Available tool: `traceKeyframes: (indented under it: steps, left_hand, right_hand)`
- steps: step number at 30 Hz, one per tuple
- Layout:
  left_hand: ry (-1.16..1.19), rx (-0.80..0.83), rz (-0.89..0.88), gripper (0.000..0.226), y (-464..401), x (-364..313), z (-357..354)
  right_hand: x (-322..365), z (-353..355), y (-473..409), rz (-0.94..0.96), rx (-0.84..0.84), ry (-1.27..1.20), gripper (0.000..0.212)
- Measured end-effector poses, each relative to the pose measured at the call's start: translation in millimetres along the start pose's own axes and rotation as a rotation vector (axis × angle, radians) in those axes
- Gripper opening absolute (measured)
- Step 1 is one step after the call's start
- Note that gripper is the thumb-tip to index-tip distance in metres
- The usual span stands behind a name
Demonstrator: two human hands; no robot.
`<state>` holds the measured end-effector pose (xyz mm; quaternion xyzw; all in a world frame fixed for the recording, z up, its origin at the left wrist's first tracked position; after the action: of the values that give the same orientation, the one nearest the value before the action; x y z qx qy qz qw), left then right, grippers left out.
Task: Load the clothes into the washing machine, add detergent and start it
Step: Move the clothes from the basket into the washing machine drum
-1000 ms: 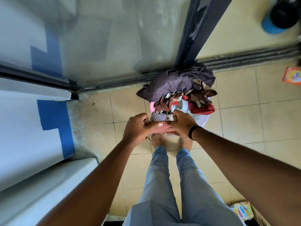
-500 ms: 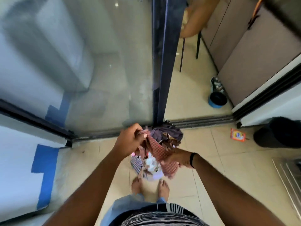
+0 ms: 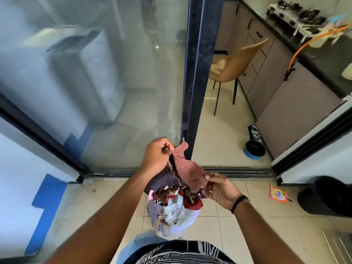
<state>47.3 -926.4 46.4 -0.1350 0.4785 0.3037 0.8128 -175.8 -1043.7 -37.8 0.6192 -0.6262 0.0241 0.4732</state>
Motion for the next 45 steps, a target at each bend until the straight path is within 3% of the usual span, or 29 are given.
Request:
traceKeyframes:
  steps: [1,3,7,11,15,22,30,34,37,45]
  left_hand:
    - [0.029,-0.013,0.014,0.045,3.1,1.7,2.8]
    - [0.076,-0.029,0.036,0.047,8.5,10.3,9.0]
    - [0.005,-0.044,0.082,0.044,27.9,42.4,29.1]
    - [-0.089,-0.065,0.227,0.045,70.2,87.1,57.7]
    - [0.002,-0.150,0.454,0.043,133.5,137.1,92.0]
    - [-0.064,-0.418,0.713,0.018,279.3,204.6,185.9]
    - [0.361,-0.961,0.799,0.021,448.6,245.0,281.5]
    - [0.683,-1.268,0.745,0.030,502.6,244.9,320.6]
    - [0.806,-1.373,0.656,0.031,526.9,232.9,357.1]
    - [0.667,-1.817,0.220,0.039,597.4,155.8,512.5]
  right_hand:
    - [4.9,-2.7,-3.2,0.034,-0.047,-0.049,0.005]
    - [15.2,-5.3,-9.0,0.115,-0.194,-0.072,0.012]
    - [29.9,-15.1,-16.7,0.232,-0.406,0.150,0.007]
    - [23.4,-44.0,-36.8,0.274,-0.412,0.264,0.008]
    - [1.7,-93.8,-64.4,0.304,-0.323,0.537,0.019]
    - [-70.2,-250.4,-106.3,0.252,-0.011,0.841,0.040]
    - [-185.6,-454.4,-100.0,0.243,0.399,1.120,0.025]
    - [-260.6,-560.7,-69.3,0.245,0.738,1.335,0.034]
    - [-303.8,-629.9,-35.5,0.281,0.954,1.456,0.042]
    - [-348.4,-800.2,25.0,0.518,1.376,1.254,0.075]
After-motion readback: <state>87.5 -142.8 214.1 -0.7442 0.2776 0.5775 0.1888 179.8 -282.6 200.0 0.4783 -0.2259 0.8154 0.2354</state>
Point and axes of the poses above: each hand's wrist, its own y-axis away from the middle knuckle, its own z-axis out of the back of the hand, x = y × z, the point moved 4 cm from there along -y, towards the middle knuckle, and after that the axes turned 8 degrees about x, right-handed, at the moved point
